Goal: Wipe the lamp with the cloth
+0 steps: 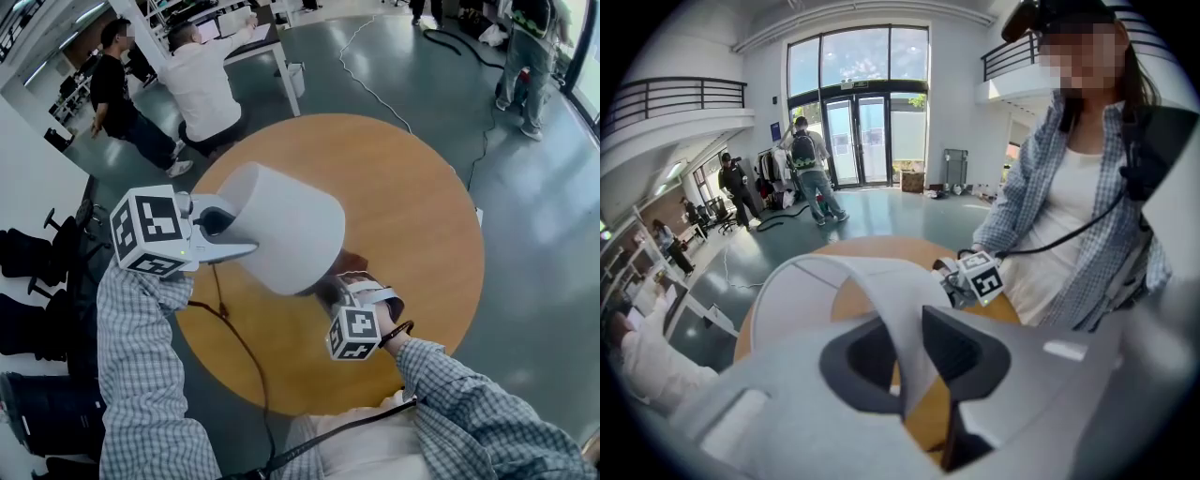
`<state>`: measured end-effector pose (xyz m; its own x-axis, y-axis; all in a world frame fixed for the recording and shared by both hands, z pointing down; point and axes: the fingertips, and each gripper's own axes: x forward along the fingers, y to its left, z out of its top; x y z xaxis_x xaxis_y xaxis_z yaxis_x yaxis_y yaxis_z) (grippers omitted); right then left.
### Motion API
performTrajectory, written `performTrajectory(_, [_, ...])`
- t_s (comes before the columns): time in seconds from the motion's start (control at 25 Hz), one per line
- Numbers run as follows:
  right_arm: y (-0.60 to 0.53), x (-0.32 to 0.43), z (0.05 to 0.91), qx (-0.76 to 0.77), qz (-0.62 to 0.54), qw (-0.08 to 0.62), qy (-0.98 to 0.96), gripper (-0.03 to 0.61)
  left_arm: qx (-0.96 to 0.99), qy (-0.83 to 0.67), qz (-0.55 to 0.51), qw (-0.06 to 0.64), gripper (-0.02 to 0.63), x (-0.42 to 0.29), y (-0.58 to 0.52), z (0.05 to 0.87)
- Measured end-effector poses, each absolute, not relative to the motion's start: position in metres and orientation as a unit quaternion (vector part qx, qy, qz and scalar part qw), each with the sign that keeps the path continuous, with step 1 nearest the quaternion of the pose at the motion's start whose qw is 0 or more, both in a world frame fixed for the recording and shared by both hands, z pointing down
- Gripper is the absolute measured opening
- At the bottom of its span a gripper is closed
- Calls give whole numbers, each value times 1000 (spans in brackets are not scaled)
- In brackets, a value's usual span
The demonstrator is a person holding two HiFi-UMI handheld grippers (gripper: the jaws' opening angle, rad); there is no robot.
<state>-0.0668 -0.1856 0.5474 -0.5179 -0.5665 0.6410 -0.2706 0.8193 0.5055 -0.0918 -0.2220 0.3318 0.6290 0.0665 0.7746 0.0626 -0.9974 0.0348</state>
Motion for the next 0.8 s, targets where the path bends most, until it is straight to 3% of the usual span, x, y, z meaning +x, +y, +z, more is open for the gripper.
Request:
performTrajectory(0.32, [-152, -20, 613, 222, -105, 496, -833, 58, 898, 42, 438, -14, 75, -84, -223, 331])
performTrajectory(0.8, [-112, 33, 613, 193, -109, 531, -818, 58, 860, 89, 494, -93, 81, -44, -208, 329])
